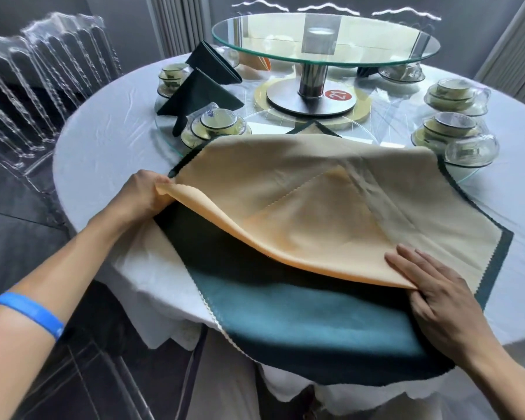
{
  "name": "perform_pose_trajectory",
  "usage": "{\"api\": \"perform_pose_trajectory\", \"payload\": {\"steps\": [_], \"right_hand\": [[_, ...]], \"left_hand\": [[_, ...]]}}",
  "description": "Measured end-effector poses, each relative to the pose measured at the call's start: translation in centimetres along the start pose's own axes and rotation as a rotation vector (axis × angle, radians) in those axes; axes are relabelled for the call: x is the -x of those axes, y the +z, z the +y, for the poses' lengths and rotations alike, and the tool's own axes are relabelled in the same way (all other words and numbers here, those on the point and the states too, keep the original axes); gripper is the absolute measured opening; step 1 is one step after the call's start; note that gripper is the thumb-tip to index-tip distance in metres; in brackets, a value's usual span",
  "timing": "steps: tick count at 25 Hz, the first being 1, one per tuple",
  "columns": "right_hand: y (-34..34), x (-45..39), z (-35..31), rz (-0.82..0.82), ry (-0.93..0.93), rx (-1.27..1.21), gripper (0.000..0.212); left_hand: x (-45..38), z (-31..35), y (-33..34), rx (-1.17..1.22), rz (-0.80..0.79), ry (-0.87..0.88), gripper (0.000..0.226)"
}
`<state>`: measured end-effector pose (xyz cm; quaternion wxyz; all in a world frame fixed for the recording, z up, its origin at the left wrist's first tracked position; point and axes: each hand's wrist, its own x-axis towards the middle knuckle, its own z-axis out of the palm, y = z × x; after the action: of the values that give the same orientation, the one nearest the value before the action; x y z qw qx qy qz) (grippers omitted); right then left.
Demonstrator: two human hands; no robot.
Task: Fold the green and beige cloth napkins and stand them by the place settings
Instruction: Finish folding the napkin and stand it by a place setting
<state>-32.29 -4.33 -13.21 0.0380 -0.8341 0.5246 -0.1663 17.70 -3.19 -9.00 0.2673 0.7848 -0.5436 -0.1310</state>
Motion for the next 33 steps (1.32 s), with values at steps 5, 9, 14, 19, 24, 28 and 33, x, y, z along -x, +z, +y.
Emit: {"api": "perform_pose_trajectory", "payload": {"steps": [5, 9, 14, 19, 24, 28, 33], "right_hand": [[-0.2, -0.2, 0.2, -0.015, -0.014, 0.025, 0.074], [-1.8, -0.4, 0.5, -0.029, 0.037, 0.032, 0.077], [-5.9, 2.5, 0.5, -0.105, 0.042, 0.034, 0.07], [-7.1, 4.2, -0.2, -0.391, 0.006, -0.238, 0.052], [-3.9, 1.2, -1.8, -0.14, 0.109, -0.144, 0.015], [-3.6, -1.0, -2.0, -0.166, 0.189, -0.342, 0.024], [-6.9, -5.8, -2.5, 0.009, 0.063, -0.49, 0.03]], "left_hand": [[4.3, 0.9, -0.2, -0.412, 0.17, 0.336, 0.05], [8.0, 4.0, 1.0, -0.327, -0.036, 0.793, 0.036], [10.7, 3.6, -0.3, -0.175, -0.37, 0.592, 0.02], [11.3, 5.8, -1.3, -0.237, -0.832, 0.354, 0.063], [12.8, 10.6, 4.0, 0.097, -0.493, 0.281, 0.032], [13.2, 10.8, 5.8, 0.278, -0.386, 0.277, 0.023], [10.4, 12.8, 3.8, 0.358, -0.094, 0.368, 0.02]]}}
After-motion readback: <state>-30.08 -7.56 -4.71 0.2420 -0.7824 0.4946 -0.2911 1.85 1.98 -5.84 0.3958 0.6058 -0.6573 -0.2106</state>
